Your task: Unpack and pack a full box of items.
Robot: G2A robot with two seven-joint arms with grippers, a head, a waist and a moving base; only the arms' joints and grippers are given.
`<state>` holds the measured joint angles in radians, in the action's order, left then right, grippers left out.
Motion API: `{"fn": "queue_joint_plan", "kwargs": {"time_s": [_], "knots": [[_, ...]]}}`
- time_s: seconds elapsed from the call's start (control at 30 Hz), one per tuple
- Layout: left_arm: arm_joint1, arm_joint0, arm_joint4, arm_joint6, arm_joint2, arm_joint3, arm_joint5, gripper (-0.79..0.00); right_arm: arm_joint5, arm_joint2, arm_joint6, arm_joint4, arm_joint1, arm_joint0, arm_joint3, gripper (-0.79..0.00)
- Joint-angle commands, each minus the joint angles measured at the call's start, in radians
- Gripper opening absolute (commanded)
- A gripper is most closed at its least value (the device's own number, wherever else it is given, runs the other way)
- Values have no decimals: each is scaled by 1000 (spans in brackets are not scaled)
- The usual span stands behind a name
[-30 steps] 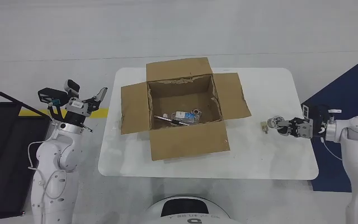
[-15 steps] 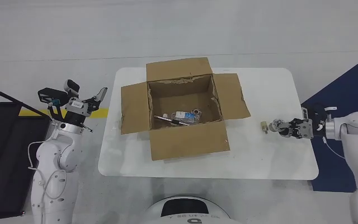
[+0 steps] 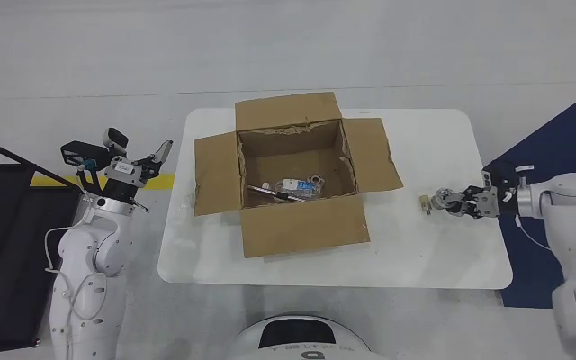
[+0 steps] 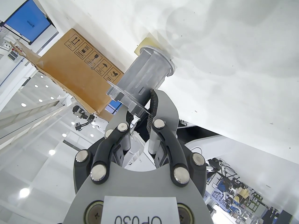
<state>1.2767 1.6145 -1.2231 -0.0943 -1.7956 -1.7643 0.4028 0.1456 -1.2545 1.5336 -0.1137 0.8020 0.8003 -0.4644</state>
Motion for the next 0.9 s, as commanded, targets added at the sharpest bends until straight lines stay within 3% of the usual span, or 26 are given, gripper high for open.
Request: {"fn": "queue_joint_plan", "kwargs": {"time_s": [0.0,0.07,0.13,0.27,0.4,0.53,0.73,0.87], "knots": [[0,0,0,0,0,0,0,0,-4,9,0,1,5,-17,24,-785],[0,0,0,0,0,0,0,0,-10,19,-2,5,11,-32,47,-779],[0,0,0,0,0,0,0,0,-10,27,-8,6,18,-45,70,-708],[0,0,0,0,0,0,0,0,-18,43,-12,12,28,-66,106,-674],[0,0,0,0,0,0,0,0,-27,52,-12,14,35,-84,138,-560],[0,0,0,0,0,0,0,0,-35,56,-9,17,38,-99,166,-511],[0,0,0,0,0,0,0,0,-49,54,-6,17,36,-119,198,-471],[0,0,0,0,0,0,0,0,-91,31,2,0,18,-137,226,-376]]}}
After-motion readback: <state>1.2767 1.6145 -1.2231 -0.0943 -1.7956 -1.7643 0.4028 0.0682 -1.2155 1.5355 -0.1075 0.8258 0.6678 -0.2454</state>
